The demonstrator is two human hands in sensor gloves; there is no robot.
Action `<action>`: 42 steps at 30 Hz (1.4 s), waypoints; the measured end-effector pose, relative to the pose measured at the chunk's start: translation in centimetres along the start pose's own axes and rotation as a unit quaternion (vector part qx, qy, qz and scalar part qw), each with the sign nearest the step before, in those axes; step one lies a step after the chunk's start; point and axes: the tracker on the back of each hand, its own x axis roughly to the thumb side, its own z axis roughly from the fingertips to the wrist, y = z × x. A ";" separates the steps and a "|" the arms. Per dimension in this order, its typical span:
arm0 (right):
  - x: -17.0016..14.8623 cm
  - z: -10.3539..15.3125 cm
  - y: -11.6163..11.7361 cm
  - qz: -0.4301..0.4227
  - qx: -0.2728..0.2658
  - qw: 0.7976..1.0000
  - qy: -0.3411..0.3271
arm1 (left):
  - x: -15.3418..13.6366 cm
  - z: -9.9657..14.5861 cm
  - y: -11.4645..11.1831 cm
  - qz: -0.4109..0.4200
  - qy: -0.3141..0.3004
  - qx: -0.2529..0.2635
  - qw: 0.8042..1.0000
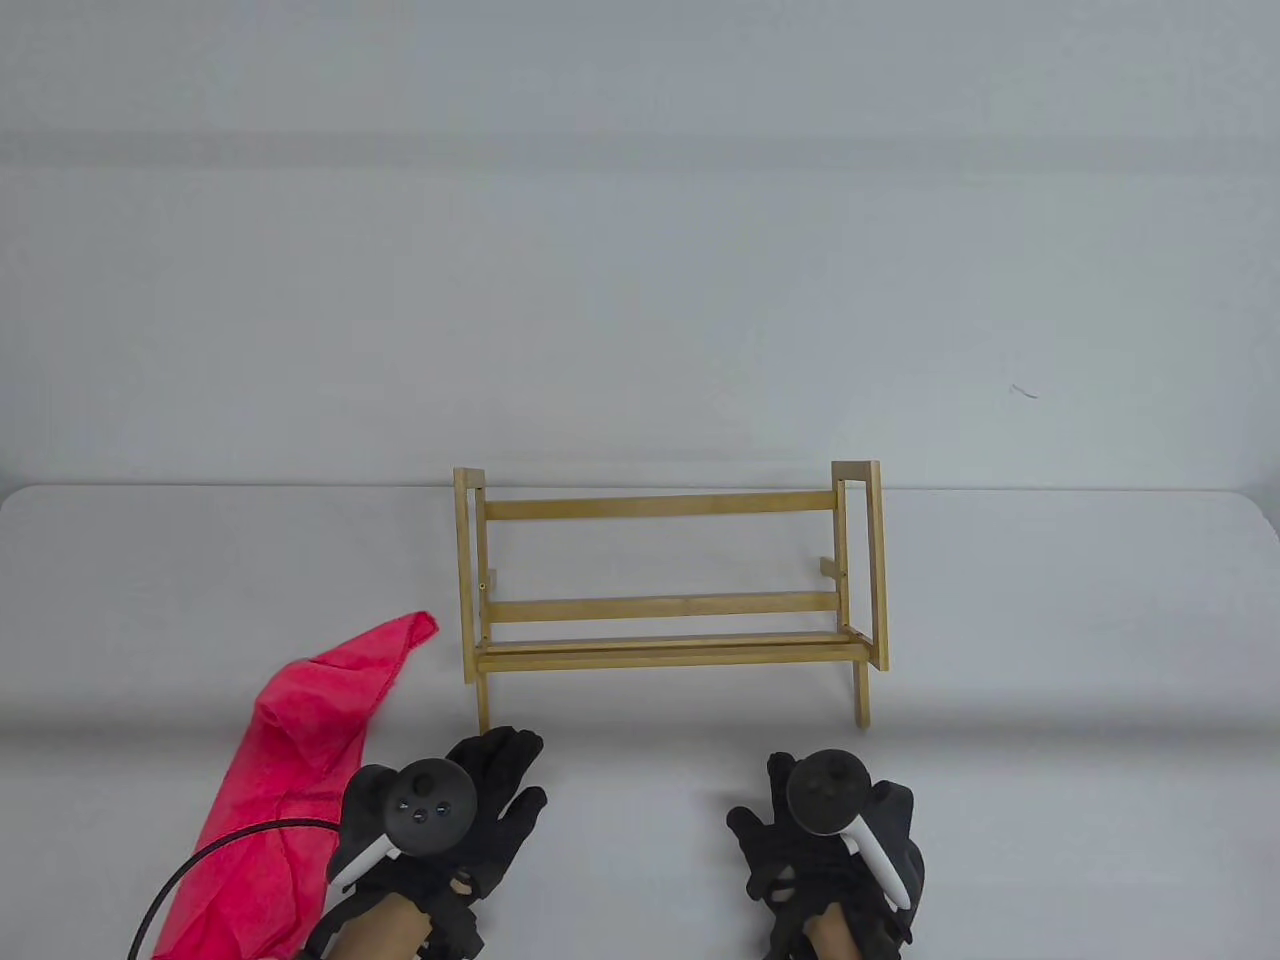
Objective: Hang square towel on book rack
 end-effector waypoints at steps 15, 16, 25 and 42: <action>0.2 0.0 0.1 -0.002 0.003 1.000 -0.005 | -1.3 2.2 5.4 0.029 -0.019 0.143 0.989; 0.2 0.0 0.1 -0.002 0.004 1.000 -0.006 | -1.5 2.3 5.7 0.030 -0.015 0.149 0.988; 0.3 0.0 0.1 -0.007 0.005 1.000 -0.011 | -3.0 2.9 6.9 0.028 0.014 0.182 0.983; 0.5 -0.1 0.0 -0.026 0.008 0.999 -0.032 | -7.3 3.1 7.0 0.018 0.179 0.170 0.969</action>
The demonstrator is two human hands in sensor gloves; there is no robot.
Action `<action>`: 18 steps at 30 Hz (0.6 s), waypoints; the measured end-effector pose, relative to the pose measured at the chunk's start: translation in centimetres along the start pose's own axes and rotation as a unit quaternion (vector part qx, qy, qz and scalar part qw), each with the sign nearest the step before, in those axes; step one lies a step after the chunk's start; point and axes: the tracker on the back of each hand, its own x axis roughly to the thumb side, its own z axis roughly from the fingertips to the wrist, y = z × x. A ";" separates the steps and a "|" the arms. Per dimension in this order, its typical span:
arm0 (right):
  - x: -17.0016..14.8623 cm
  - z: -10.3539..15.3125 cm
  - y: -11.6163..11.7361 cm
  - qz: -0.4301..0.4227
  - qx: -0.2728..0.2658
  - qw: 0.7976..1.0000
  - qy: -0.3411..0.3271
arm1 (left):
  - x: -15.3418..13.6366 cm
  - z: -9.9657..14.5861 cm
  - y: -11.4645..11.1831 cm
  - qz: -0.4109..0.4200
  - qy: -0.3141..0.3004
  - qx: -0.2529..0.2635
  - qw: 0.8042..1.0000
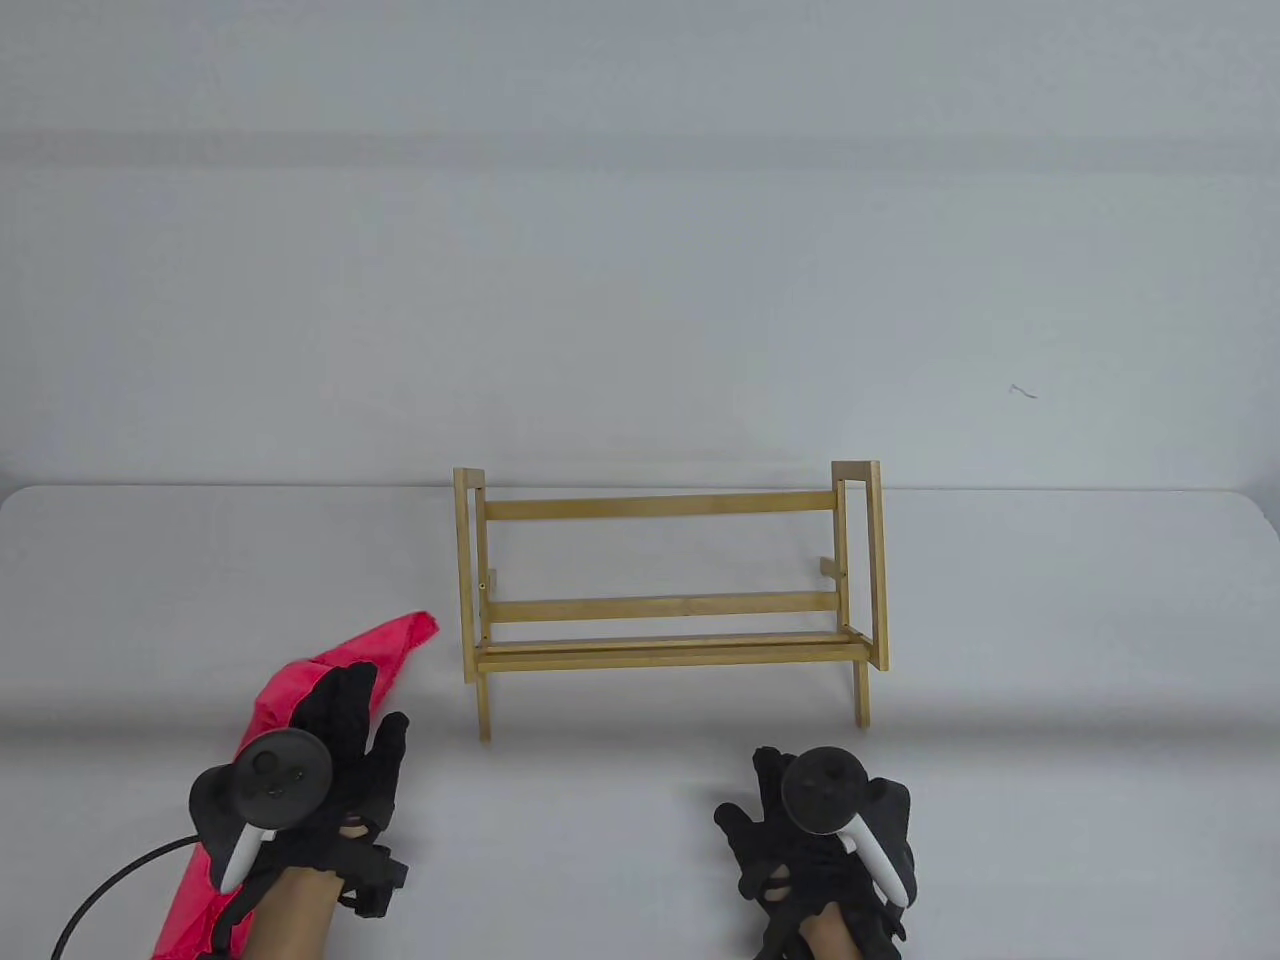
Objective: Hang square towel on book rack
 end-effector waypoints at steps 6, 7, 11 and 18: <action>0.1 -0.1 0.0 -0.004 0.006 1.000 -0.003 | -2.4 -1.8 -0.3 -0.045 0.083 -0.066 0.993; 0.1 -0.2 0.0 -0.004 0.007 1.000 -0.003 | -2.8 -2.1 -0.3 -0.054 0.091 -0.072 0.992; 0.1 -0.4 -0.1 -0.006 0.008 1.000 -0.001 | -4.6 -3.3 0.0 -0.086 0.121 -0.109 0.983; 0.0 -0.7 -0.2 -0.006 0.009 1.000 0.004 | -6.4 -5.1 -0.1 -0.148 0.134 -0.163 0.966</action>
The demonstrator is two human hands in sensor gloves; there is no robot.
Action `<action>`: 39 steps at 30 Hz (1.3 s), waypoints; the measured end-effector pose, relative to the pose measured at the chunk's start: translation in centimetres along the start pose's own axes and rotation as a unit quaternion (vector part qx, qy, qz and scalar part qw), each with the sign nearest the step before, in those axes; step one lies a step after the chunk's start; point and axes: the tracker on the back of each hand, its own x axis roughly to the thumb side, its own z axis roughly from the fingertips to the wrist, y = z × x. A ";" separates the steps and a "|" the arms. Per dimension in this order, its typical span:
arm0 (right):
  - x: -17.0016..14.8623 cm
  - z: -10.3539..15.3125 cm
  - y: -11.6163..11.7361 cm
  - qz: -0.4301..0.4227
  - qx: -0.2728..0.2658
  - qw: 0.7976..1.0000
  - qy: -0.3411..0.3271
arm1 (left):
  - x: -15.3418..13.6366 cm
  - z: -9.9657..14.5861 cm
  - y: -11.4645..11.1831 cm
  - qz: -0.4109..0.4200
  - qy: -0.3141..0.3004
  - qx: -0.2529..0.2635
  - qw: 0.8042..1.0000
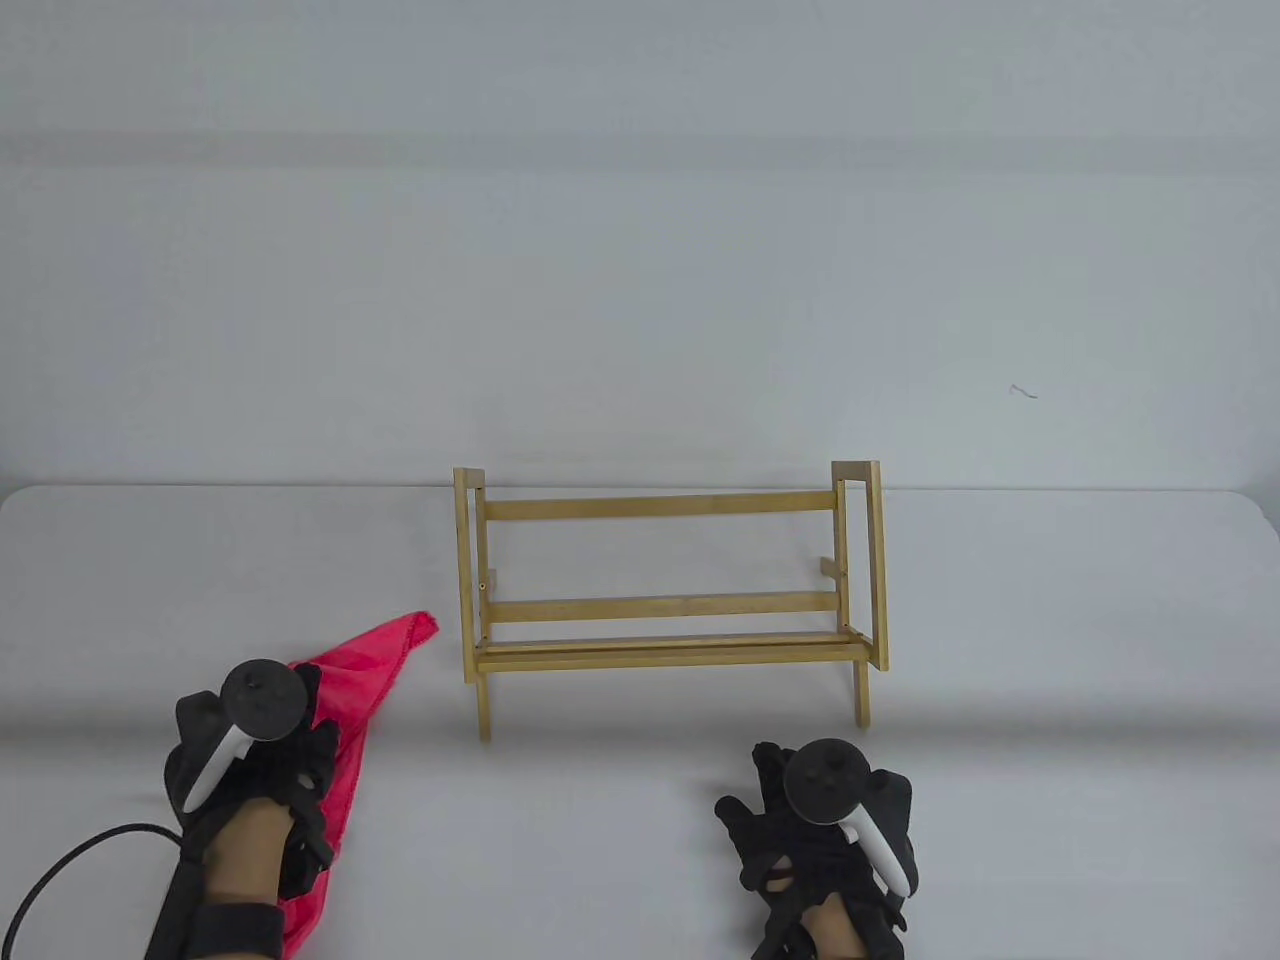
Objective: Hang square towel on book rack
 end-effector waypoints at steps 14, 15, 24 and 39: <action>-0.2 -1.1 0.5 0.022 0.012 1.000 0.016 | 1.1 -3.4 -2.3 -0.209 -0.045 -0.034 0.976; -0.2 -1.2 0.5 0.022 0.012 1.000 0.017 | 1.1 -3.6 -2.5 -0.210 -0.044 -0.035 0.976; -0.4 -1.2 0.3 0.020 0.011 1.000 0.022 | 1.4 -4.4 -2.5 -0.218 -0.040 -0.023 0.975; -0.5 -1.2 0.1 0.014 0.008 1.000 0.019 | 1.9 -2.5 -0.3 -0.169 -0.070 0.075 0.980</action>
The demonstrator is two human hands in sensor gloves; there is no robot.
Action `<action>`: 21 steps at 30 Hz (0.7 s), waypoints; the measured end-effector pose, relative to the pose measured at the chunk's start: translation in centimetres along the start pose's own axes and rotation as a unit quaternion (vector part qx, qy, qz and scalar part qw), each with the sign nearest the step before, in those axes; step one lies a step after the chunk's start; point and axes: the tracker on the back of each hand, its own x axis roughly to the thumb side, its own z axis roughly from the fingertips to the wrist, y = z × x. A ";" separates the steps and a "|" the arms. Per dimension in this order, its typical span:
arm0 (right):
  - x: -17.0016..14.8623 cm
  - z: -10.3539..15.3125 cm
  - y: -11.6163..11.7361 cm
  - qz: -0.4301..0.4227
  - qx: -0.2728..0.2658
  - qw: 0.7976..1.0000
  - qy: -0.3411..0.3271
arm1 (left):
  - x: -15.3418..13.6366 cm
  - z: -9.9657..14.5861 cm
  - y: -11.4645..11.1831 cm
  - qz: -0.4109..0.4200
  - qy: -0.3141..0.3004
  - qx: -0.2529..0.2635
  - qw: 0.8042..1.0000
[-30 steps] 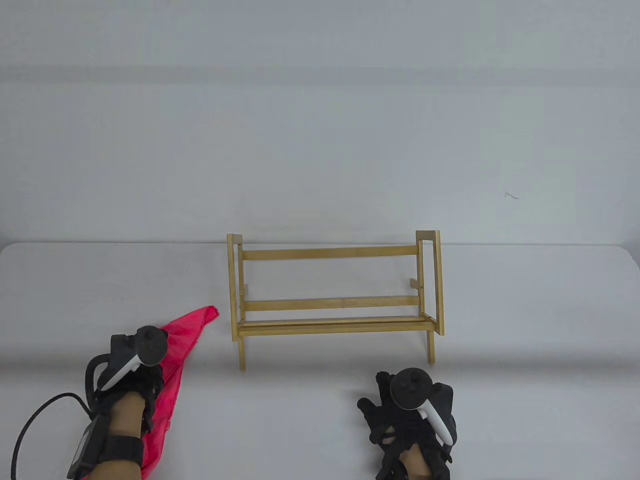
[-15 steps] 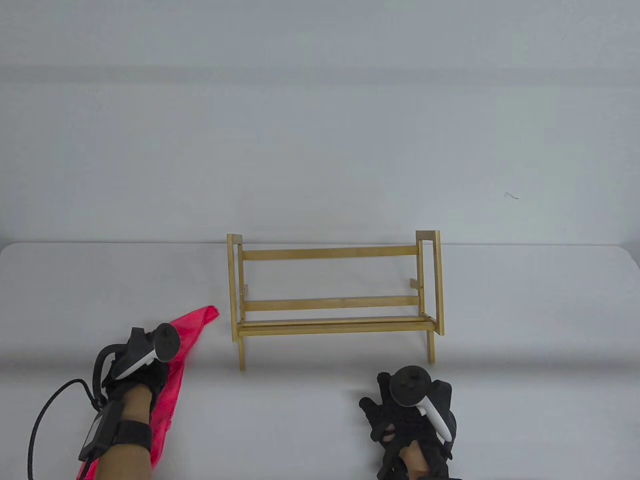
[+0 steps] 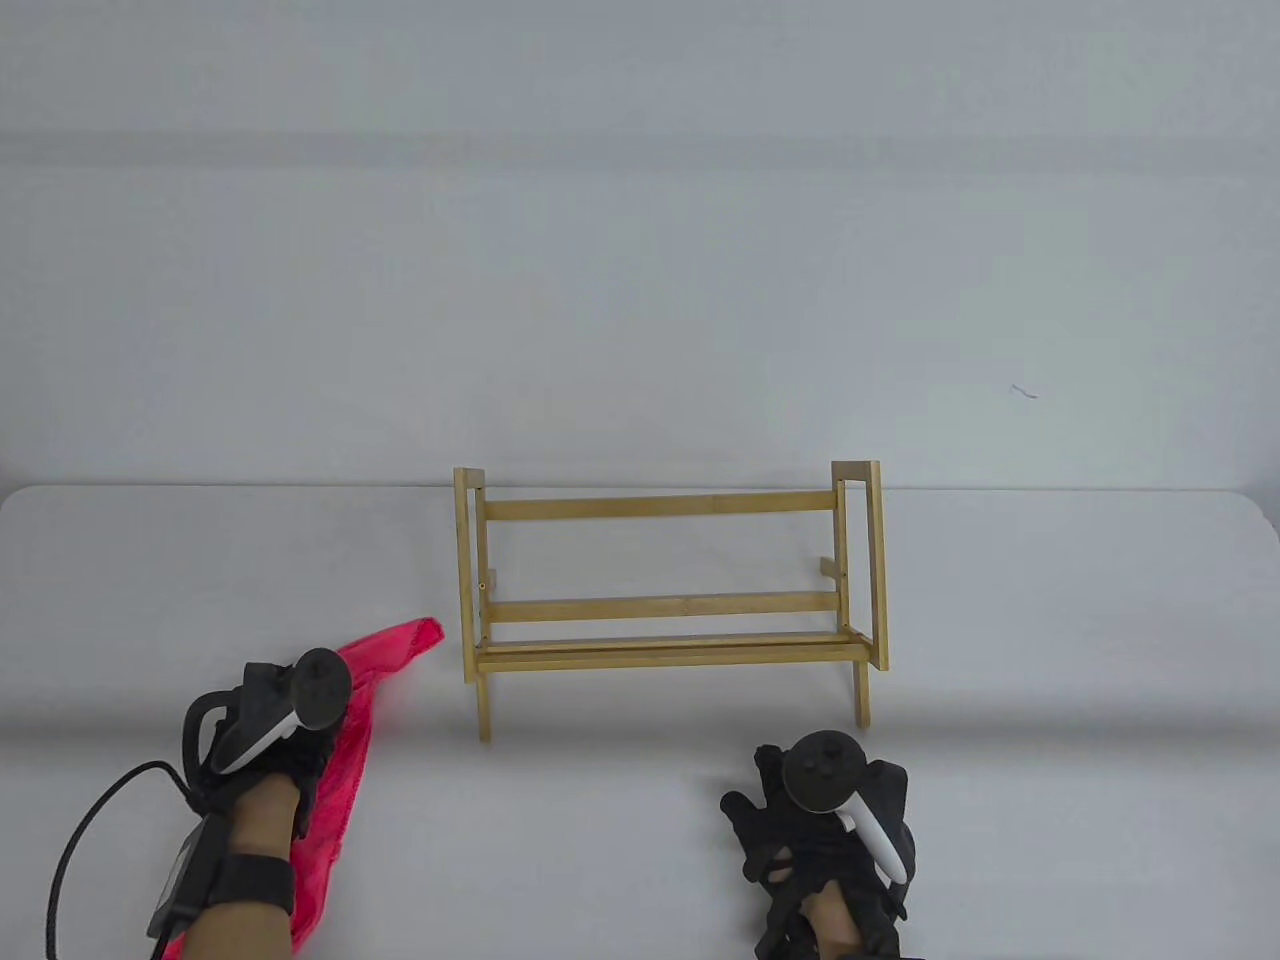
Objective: Hang square towel on book rack
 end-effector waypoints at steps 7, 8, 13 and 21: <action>0.0 0.1 0.0 -0.006 -0.001 1.000 -0.009 | 0.0 1.8 3.5 0.064 -0.006 0.068 0.996; 0.0 0.1 0.0 -0.007 -0.001 1.000 -0.010 | 0.0 2.2 4.2 0.079 -0.009 0.083 0.993; 0.3 0.3 0.0 -0.013 -0.004 1.000 -0.022 | 0.8 4.3 7.4 0.126 -0.032 0.144 0.981; 2.2 1.5 0.0 -0.028 -0.012 0.997 -0.071 | 3.1 8.5 12.1 0.170 -0.095 0.230 0.953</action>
